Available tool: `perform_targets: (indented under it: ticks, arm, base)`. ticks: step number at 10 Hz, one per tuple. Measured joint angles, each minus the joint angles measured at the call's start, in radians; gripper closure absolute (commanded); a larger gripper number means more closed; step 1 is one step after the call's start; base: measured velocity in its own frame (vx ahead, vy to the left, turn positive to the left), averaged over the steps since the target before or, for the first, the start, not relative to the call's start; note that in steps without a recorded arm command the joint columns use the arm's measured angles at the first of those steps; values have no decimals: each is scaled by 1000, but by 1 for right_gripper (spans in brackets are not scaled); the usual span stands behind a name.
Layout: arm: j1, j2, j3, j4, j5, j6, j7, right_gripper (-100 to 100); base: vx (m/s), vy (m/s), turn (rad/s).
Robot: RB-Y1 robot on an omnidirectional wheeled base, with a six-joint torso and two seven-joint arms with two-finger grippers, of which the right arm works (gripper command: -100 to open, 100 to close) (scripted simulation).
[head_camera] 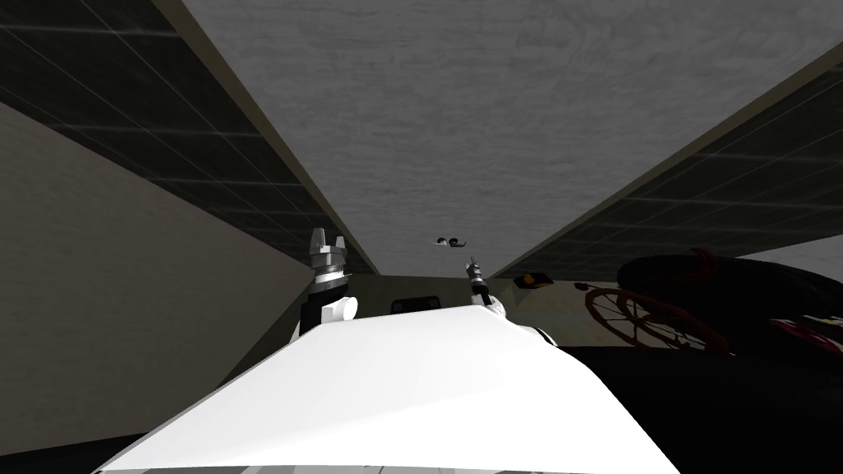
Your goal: Pull the door open
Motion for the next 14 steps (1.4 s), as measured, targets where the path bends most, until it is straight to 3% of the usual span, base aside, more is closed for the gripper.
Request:
perform_targets:
  ticks: [1, 2, 3, 5, 7, 8, 9, 10, 12, 13, 14]
  arm:
    - [43, -7, -16, -60, -9, 35, 0, -100]
    - [35, -14, -26, -34, -15, 37, 4, -100]
    - [47, -22, -34, -34, -20, 33, 3, -100]
    - [28, -33, -52, 24, -31, 9, 10, -100]
    - [37, -23, -52, -20, -34, 31, 11, -100]
    - [10, -16, -46, 16, -32, 14, 15, -100]
    - [25, 3, -32, -53, -25, 36, 10, -100]
    - [19, 15, -25, -66, -22, 47, 11, -100]
    - [-5, 15, -23, -25, -21, 24, 15, -100]
    - [-6, 15, -23, -23, -21, 22, 15, 100]
    - [-6, 15, -23, -24, -21, 23, 15, 100]
  base:
    - [75, -45, 3]
    - [74, -47, 24]
    - [68, -35, 17]
    - [164, -96, 114]
    - [185, -78, 153]
    - [227, 15, 220]
    - [171, 80, 91]
    - [59, 71, -26]
    - [-9, 27, -9]
    - [0, 0, 0]
    - [0, 0, 0]
